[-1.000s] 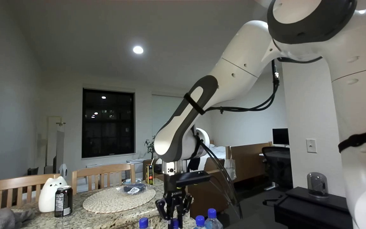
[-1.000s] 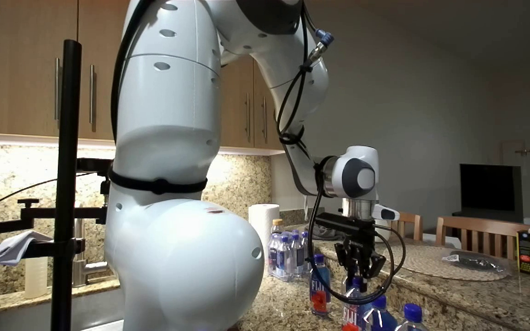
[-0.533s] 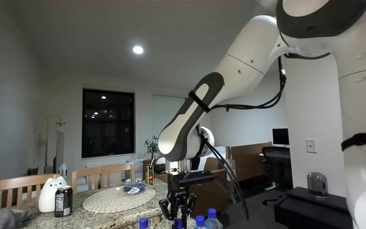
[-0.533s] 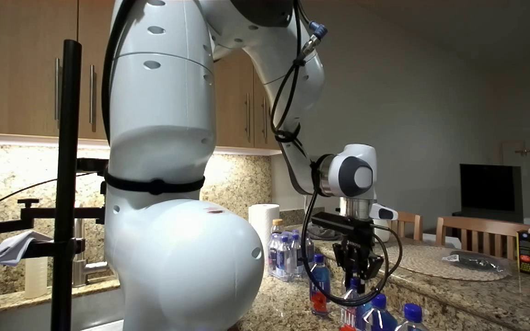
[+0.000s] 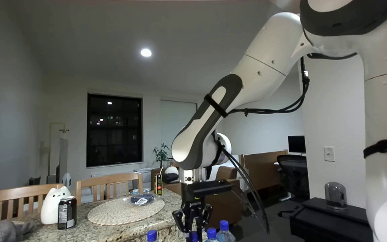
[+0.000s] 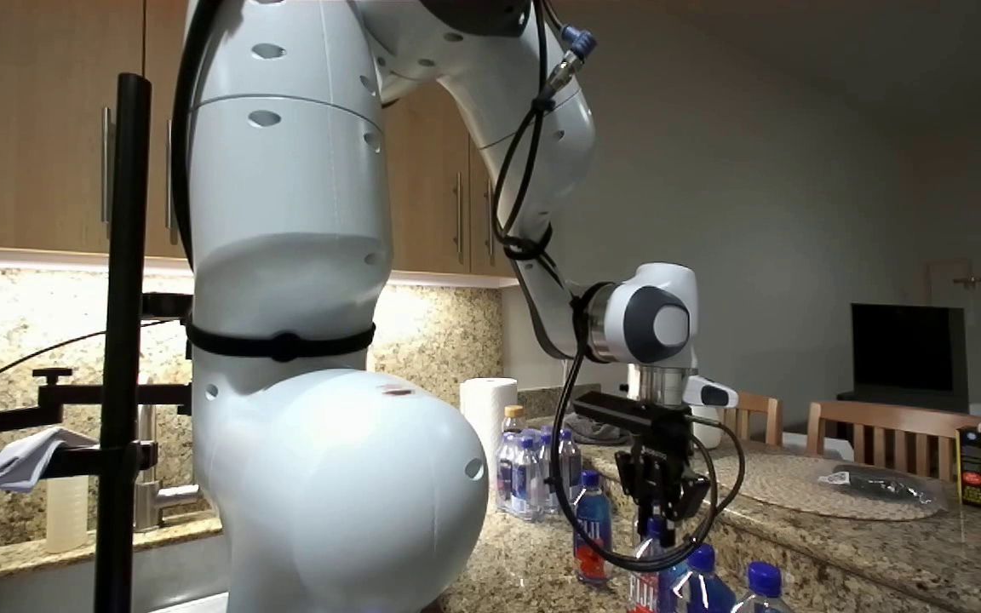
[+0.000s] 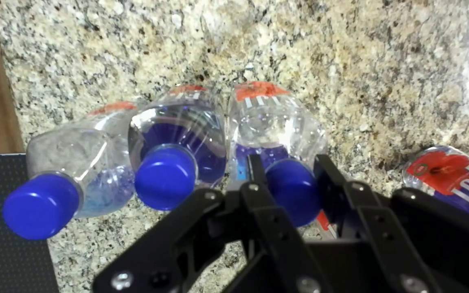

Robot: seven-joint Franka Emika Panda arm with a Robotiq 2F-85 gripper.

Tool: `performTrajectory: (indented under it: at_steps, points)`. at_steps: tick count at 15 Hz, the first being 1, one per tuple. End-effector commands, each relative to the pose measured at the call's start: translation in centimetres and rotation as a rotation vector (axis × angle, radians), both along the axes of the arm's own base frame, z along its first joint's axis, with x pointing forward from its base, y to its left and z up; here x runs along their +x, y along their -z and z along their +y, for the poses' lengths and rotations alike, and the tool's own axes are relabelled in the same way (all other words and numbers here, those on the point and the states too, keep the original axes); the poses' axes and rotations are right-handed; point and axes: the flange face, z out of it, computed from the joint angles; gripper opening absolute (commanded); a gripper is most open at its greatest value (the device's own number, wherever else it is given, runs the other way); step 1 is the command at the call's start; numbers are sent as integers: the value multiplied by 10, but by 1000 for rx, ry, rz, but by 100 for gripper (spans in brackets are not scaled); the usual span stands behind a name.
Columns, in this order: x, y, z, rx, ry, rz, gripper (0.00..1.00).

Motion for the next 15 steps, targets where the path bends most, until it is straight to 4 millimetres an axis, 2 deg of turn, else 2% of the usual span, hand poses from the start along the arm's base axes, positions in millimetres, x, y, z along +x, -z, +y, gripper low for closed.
performTrajectory:
  at_steps: [1, 15]
  points:
    - [-9, -3, -1, 12, 15, 11, 14]
    - [-8, 2, 0, 20, -3, 17, 14]
